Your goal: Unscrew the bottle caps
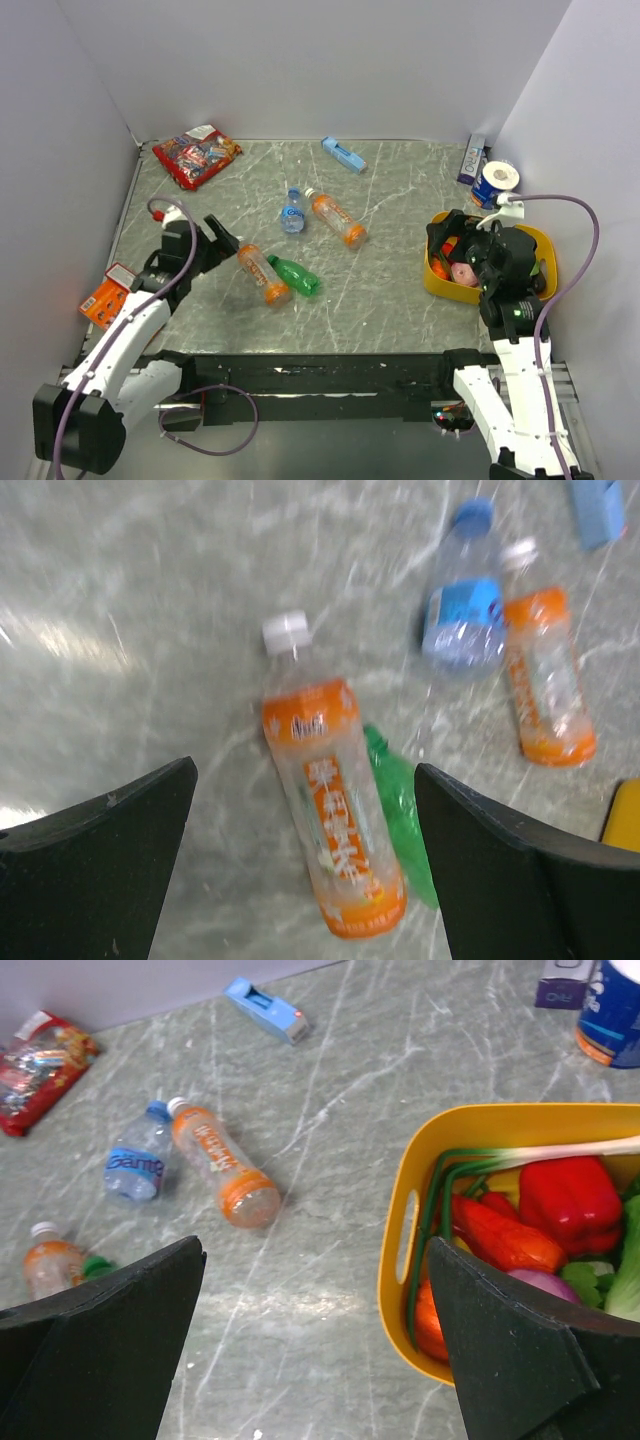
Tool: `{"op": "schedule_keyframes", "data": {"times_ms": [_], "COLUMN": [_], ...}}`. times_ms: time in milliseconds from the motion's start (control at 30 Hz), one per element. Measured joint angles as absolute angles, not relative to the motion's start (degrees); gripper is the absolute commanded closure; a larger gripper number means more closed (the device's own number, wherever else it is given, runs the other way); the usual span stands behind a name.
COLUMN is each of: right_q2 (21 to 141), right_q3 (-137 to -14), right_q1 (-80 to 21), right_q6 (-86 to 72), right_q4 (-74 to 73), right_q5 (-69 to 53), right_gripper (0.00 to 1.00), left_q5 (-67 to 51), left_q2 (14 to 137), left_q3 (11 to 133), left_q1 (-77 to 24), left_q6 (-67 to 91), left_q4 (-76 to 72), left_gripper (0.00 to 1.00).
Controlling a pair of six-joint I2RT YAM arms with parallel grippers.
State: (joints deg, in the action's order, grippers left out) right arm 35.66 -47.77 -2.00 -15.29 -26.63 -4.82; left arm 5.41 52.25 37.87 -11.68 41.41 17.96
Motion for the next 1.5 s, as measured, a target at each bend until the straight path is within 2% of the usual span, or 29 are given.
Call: {"op": "schedule_keyframes", "data": {"times_ms": [233,567,667,767,900,1067,1100,1167,1367,1500], "right_q2": [35.33,33.82,33.87,33.80,33.76,33.89,33.91,34.00,33.85,33.41], "right_q3": [-47.75,-47.22,-47.22,-47.11,-46.35,-45.89,-45.74,-45.69,-45.71,-45.76], "right_q1": [-2.00,-2.00,-2.02,-2.00,-2.02,-2.00,-2.02,-2.02,-2.02,-2.00], "right_q6": [-16.62,-17.34,-17.34,-17.37,-17.65,-18.11,-18.17,-18.20,-18.17,-18.22], "right_q4": [-26.68,-26.65,-26.70,-26.65,-26.74,-26.63,-26.65,-26.72,-27.24,-28.27], "right_q5": [-7.33,-8.58,-8.67,-8.69,-9.15,-9.80,-9.89,-10.07,-10.13,-10.33], "right_gripper": [0.00,0.00,0.00,0.01,0.01,0.00,0.00,0.01,0.00,0.00], "left_q5": [5.67,1.69,0.64,-0.19,-0.60,-0.34,-0.08,0.56,2.68,4.64], "left_q2": [55.44,62.26,64.84,66.70,69.04,70.67,71.00,71.90,70.83,59.81], "left_q3": [33.67,26.98,26.22,24.86,24.43,23.92,23.73,23.64,21.63,18.61], "left_q1": [-16.08,-22.26,-23.09,-23.55,-24.03,-25.02,-25.12,-25.23,-25.32,-25.32], "left_q6": [50.70,59.33,60.84,62.00,62.78,62.85,62.83,62.78,60.84,58.13], "left_q4": [18.15,9.04,5.87,2.20,-1.37,-5.10,-5.98,-7.16,-11.25,-8.62], "left_gripper": [0.04,0.04,0.01,0.07,0.20,0.29,0.34,0.37,0.41,0.42]}}
